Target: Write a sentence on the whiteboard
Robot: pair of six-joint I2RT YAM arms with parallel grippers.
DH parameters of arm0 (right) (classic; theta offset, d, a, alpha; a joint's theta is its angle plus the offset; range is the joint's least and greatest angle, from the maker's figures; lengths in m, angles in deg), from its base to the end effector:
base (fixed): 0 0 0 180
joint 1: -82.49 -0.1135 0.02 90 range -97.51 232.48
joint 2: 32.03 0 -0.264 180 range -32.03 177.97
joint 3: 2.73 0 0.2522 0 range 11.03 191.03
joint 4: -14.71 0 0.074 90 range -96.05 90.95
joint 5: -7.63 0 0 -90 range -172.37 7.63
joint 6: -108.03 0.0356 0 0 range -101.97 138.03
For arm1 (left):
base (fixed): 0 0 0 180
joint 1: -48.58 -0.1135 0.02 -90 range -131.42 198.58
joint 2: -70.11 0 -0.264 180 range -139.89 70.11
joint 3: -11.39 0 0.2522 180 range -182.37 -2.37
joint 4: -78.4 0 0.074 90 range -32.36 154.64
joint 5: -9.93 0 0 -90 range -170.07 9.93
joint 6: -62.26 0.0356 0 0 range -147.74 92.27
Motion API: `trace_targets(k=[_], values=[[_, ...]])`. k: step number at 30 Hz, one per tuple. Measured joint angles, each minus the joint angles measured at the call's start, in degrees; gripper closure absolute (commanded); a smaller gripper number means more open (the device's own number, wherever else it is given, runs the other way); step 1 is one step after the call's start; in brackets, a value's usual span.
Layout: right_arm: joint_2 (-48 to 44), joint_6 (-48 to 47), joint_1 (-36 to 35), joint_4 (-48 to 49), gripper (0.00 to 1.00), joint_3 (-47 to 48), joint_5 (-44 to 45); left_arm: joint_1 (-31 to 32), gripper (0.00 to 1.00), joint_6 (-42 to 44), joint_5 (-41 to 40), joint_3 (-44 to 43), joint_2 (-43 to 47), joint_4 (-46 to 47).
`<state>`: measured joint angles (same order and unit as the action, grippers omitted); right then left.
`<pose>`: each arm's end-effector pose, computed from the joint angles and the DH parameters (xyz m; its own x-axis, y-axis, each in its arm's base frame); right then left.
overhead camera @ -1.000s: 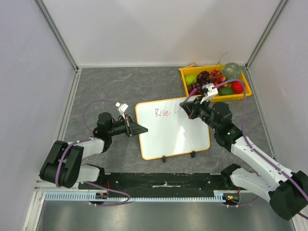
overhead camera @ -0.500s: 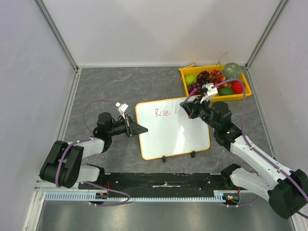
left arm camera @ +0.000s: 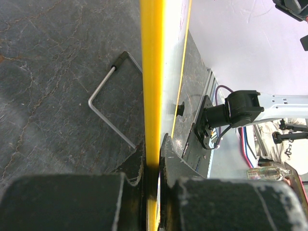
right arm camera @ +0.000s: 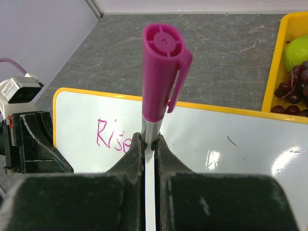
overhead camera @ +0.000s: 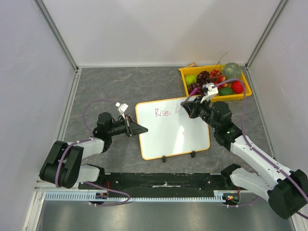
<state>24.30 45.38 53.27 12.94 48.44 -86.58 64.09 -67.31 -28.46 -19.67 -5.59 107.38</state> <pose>0.2025 0.1163 0.2973 -0.3464 0.3312 -0.8777 -0.4405 0.7686 0.4639 0.2111 -0.0875 0.1662 -0.7695 -0.1970 -0.6075 0.5229 0.3517 -0.7765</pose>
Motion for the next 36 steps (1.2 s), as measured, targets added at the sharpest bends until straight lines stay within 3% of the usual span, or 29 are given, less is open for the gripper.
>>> trace_targets(k=[36], values=[[-0.13, -0.35, 0.57, 6.47, 1.00, -2.14, 1.29, 0.00, 0.98, 0.22, -0.07, -0.02, 0.37, -0.46]])
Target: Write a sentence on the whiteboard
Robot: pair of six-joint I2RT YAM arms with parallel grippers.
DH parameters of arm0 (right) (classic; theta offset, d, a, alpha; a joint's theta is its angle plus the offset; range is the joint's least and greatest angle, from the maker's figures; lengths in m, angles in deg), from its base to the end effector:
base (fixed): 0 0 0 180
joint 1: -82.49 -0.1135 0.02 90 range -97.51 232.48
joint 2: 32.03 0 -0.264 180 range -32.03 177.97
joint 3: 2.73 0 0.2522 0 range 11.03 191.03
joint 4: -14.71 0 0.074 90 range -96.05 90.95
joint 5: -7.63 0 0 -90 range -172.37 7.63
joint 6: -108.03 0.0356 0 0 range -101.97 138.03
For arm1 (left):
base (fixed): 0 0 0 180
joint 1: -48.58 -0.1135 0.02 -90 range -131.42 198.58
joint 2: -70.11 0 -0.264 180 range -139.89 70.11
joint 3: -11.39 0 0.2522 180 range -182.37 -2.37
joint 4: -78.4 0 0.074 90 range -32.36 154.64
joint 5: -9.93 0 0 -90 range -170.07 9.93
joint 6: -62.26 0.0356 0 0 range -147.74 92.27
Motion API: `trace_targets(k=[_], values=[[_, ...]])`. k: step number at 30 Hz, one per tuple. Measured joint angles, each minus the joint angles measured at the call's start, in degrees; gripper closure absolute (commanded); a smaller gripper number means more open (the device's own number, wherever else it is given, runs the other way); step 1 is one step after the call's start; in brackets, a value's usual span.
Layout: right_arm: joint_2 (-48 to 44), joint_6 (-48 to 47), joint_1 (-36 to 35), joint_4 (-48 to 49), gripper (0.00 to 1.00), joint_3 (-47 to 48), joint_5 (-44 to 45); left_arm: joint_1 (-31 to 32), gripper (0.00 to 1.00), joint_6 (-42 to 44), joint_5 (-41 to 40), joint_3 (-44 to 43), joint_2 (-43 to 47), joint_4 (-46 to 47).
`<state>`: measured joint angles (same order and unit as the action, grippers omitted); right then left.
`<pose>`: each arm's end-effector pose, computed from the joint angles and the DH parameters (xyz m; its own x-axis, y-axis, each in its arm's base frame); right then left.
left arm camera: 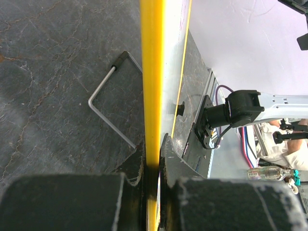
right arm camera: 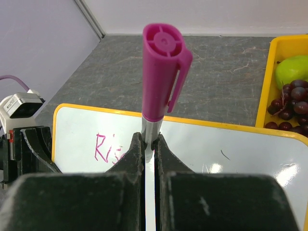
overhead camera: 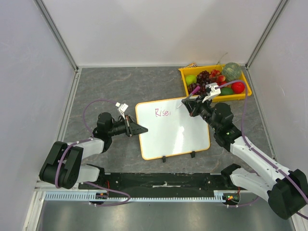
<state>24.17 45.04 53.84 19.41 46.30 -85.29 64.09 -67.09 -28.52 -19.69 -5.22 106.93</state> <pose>0.2034 0.1132 0.2967 -0.2714 0.3685 -0.8891 -0.4492 0.7685 0.4557 0.2106 -0.0874 0.1669 -0.7679 -0.1961 -0.6098 0.5248 0.3534 -0.7744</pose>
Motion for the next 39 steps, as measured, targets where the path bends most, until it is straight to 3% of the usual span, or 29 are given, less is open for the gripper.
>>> trace_targets(k=[39], values=[[1.84, 0.00, 0.04, 1.97, 1.00, -0.68, 0.24, 0.00, 0.98, 0.04, -0.04, 0.02, 0.24, -0.26]])
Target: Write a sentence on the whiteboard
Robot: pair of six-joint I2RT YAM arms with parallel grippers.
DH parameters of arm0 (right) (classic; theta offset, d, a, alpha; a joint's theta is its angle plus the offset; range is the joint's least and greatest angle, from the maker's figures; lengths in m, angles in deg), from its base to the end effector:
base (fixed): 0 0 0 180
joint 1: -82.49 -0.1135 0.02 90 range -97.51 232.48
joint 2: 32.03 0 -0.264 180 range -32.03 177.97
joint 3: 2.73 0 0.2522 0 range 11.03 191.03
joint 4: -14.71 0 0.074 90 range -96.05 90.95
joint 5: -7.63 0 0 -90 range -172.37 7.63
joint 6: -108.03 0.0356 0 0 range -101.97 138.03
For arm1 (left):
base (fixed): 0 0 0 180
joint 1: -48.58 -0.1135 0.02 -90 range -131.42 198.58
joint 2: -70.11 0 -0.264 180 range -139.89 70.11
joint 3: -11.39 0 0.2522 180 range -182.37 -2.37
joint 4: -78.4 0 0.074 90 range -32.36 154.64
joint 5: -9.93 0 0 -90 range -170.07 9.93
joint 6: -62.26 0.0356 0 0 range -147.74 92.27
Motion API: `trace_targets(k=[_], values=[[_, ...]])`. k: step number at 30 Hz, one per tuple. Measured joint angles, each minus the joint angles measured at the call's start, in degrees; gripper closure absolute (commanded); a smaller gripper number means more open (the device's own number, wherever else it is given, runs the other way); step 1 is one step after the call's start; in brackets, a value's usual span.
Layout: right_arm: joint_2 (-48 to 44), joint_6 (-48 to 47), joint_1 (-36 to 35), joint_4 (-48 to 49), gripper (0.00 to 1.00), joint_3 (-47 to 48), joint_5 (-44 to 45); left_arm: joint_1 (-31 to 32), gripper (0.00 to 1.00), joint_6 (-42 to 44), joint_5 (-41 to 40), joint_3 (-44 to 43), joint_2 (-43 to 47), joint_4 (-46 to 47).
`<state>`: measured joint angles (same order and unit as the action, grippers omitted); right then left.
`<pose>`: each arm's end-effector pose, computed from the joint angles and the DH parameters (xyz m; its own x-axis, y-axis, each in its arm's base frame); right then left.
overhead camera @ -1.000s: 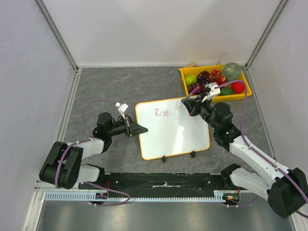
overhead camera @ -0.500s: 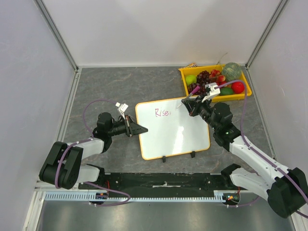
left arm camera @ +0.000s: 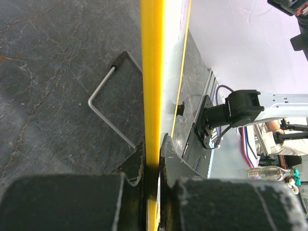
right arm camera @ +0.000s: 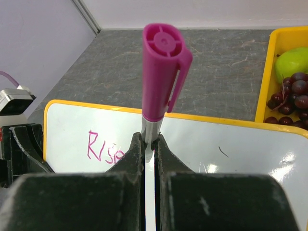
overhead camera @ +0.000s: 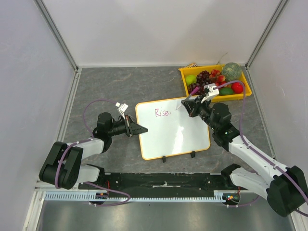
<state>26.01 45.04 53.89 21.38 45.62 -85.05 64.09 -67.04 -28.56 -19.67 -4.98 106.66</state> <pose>0.2084 0.1155 0.2893 -0.2770 0.3657 -0.8886 -0.4415 0.7729 0.4557 0.2103 -0.0873 0.1672 -0.7678 -0.1960 -0.6100 0.5246 0.3542 -0.7742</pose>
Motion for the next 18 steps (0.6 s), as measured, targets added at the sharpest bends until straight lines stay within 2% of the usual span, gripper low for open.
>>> trace_targets(k=[18], values=[[-5.53, 0.31, 0.02, -0.72, 1.00, -2.47, 0.02, 0.00, 0.98, 0.02, -0.02, -0.02, 0.00, -0.09]])
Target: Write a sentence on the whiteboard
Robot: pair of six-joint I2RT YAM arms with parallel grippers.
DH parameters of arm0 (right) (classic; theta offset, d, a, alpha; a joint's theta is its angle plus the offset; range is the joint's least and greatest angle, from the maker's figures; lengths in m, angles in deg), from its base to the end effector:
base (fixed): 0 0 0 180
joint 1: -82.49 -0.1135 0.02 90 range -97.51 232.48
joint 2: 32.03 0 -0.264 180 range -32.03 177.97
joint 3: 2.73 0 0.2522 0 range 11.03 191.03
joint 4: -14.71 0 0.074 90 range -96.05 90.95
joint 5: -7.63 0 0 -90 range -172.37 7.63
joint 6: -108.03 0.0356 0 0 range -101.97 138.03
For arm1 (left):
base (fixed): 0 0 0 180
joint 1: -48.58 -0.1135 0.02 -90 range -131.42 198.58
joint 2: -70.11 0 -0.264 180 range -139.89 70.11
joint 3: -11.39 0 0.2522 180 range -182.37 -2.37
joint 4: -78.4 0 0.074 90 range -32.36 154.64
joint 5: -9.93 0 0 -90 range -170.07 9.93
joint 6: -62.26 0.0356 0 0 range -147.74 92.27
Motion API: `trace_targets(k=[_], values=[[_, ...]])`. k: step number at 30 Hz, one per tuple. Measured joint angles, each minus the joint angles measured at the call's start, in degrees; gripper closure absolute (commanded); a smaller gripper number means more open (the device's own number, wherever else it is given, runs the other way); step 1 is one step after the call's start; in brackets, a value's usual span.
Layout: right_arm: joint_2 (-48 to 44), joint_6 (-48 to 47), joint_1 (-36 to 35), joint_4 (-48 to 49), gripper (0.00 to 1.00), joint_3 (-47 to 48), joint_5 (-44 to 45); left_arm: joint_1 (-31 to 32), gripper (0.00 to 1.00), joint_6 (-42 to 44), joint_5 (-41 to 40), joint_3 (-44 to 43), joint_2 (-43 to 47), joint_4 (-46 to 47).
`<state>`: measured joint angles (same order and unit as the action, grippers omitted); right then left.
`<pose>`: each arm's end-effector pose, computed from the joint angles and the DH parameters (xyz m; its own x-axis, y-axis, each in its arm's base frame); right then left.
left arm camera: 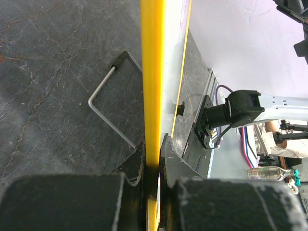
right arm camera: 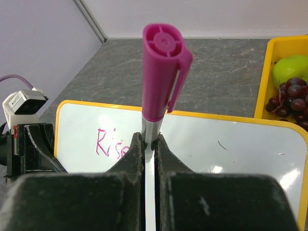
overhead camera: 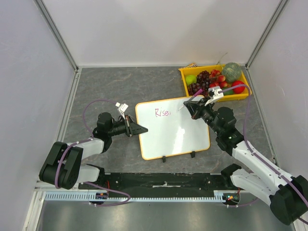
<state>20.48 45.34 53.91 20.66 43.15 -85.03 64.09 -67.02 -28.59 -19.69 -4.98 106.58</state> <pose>0.1919 0.1064 0.2926 -0.2472 0.3872 -0.8882 -0.4560 0.7623 0.4593 0.2103 -0.0873 0.1672 -0.7681 -0.1960 -0.6096 0.5239 0.3549 -0.7743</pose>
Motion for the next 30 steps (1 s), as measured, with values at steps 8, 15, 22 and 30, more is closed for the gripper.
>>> trace_targets(k=[8, 15, 22, 30], values=[[-1.57, 0.00, 0.00, -1.38, 1.00, -0.59, 0.04, 0.00, 0.98, 0.00, -0.02, 0.00, 0.04, -0.04], [-1.99, 0.00, 0.00, -1.81, 1.00, -0.76, 0.11, 0.00, 0.98, 0.00, -0.02, 0.00, 0.04, -0.07], [-2.84, -0.11, 0.00, -2.34, 1.00, -0.85, 0.15, 0.00, 0.98, 0.00, -0.02, 0.02, 0.04, -0.07], [-1.11, -0.11, 0.00, -2.03, 1.00, -0.85, 0.17, 0.00, 0.98, 0.02, -0.02, 0.00, 0.02, -0.07]])
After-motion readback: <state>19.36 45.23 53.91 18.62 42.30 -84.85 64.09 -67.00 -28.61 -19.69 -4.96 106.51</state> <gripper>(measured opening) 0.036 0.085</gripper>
